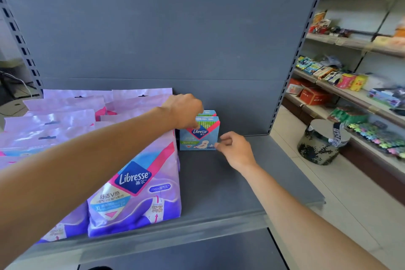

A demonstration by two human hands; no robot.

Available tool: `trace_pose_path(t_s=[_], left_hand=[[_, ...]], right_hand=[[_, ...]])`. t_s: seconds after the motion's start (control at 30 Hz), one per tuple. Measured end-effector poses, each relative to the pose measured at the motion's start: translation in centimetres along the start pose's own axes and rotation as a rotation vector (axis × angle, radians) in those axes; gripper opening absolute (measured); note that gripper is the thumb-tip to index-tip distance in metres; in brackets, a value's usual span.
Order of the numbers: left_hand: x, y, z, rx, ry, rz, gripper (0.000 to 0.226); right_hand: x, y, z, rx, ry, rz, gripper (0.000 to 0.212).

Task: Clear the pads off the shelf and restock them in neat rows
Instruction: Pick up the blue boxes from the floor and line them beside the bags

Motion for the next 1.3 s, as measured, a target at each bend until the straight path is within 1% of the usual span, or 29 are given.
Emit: trace_pose_path(t_s=[0.07, 0.13, 0.23, 0.33, 0.43, 0.57, 0.63, 0.7, 0.87, 1.0, 1.13, 1.3], left_hand=[[-1.6, -1.4, 1.4, -0.101, -0.017, -0.03, 0.044], [-3.5, -3.3, 2.5, -0.198, -0.01, -0.106, 0.051], [-6.8, -6.5, 2.9, -0.217, 0.048, -0.251, 0.059], [-10.1, -9.7, 2.3, -0.224, 0.089, -0.337, 0.057], [-14.2, -12.3, 2.1, -0.29, 0.123, -0.413, 0.061], [-19.8, -14.0, 2.5, -0.35, 0.107, -0.507, 0.053], [-22.1, -14.3, 2.3, -0.361, 0.114, -0.554, 0.055], [-24.3, -14.4, 1.4, -0.345, 0.156, -0.597, 0.057], [-28.3, -14.0, -3.2, -0.284, 0.208, -0.636, 0.056], [-31.1, -14.0, -9.8, -0.278, 0.277, -0.615, 0.048], [-33.6, -14.8, -16.8, -0.26, 0.375, -0.599, 0.049], [-34.0, -15.9, -24.4, -0.191, 0.502, -0.551, 0.049]], right_hand=[[-2.1, 0.3, 1.3, -0.098, 0.022, 0.021, 0.027], [-4.2, 0.5, 3.1, -0.236, 0.049, 0.041, 0.031], [-8.4, 1.0, 6.4, -0.455, 0.074, -0.001, 0.035], [-13.1, 1.8, 9.7, -0.647, 0.078, -0.06, 0.038], [-18.2, 3.5, 12.3, -0.74, 0.04, -0.167, 0.04], [-24.8, 5.4, 14.0, -0.847, -0.011, -0.238, 0.036], [-27.6, 5.8, 14.2, -0.861, -0.045, -0.292, 0.038], [-30.5, 5.7, 13.9, -0.848, -0.071, -0.34, 0.04], [-36.6, 3.9, 10.4, -0.813, -0.088, -0.425, 0.04], [-41.2, 0.4, 5.5, -0.75, -0.051, -0.483, 0.04], [-44.7, -4.1, 1.6, -0.646, 0.007, -0.575, 0.04], [-47.2, -10.2, -1.5, -0.511, 0.045, -0.684, 0.038]])
Point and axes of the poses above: each hand's wrist, its own x-axis towards the middle knuckle, its own z-axis out of the back of the hand, y = z × x, the point moved 1 cm from there along x, towards the middle knuckle, and after that the axes turned 14 degrees about z, right-handed, at the moved point
